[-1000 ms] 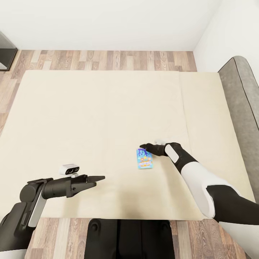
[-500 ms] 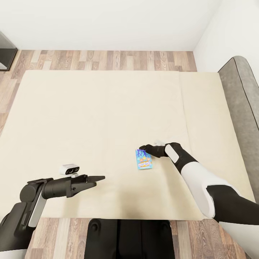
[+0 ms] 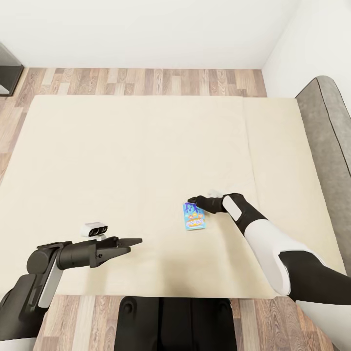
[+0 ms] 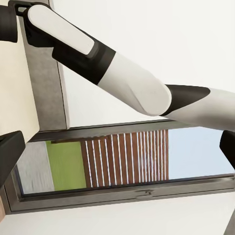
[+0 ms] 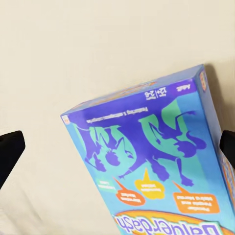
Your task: Put all the toys in the child's room - the three board games (two on the bed and one on the table), the two jigsaw puzzles on the table, and the tennis ball on the table - inside the toy box on the table in the child's room.
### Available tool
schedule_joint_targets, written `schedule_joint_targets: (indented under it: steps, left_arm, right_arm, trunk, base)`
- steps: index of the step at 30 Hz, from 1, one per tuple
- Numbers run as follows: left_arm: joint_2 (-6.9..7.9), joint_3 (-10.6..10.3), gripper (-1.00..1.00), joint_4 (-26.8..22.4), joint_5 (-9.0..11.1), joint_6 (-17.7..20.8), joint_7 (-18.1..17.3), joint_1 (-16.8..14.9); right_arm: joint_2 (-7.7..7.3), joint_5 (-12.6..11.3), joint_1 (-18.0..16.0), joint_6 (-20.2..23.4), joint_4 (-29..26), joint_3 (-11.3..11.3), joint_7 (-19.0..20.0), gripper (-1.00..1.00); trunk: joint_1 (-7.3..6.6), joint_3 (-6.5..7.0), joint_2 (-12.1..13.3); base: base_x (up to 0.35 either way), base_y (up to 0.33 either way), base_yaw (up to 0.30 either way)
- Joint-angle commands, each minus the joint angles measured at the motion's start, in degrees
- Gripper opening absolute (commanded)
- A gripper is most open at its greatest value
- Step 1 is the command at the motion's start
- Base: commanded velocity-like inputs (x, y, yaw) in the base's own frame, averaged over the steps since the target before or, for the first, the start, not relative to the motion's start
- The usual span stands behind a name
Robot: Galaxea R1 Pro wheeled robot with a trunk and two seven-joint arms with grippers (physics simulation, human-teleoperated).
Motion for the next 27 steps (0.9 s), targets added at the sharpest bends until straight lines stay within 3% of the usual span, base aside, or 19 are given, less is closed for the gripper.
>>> schedule_joint_targets:
  steps: [1, 27]
  left_arm:
    - [0.02, 0.0, 1.0, 0.0, 0.0, 0.6, -0.2, 0.0]
    - [0.02, 0.1, 1.0, 0.0, 0.0, 0.6, -0.2, 0.0]
  right_arm:
    - [-0.04, 0.0, 0.0, 0.2, 0.0, 0.2, 0.1, 1.0]
    - [-0.06, 0.0, 0.0, 0.2, -0.1, 0.2, 0.1, 1.0]
  trunk:
    - [0.03, -0.06, -0.1]
    - [0.03, -0.06, -0.1]
  base:
    - [0.0, 0.0, 0.0]
    - [0.0, 0.0, 0.0]
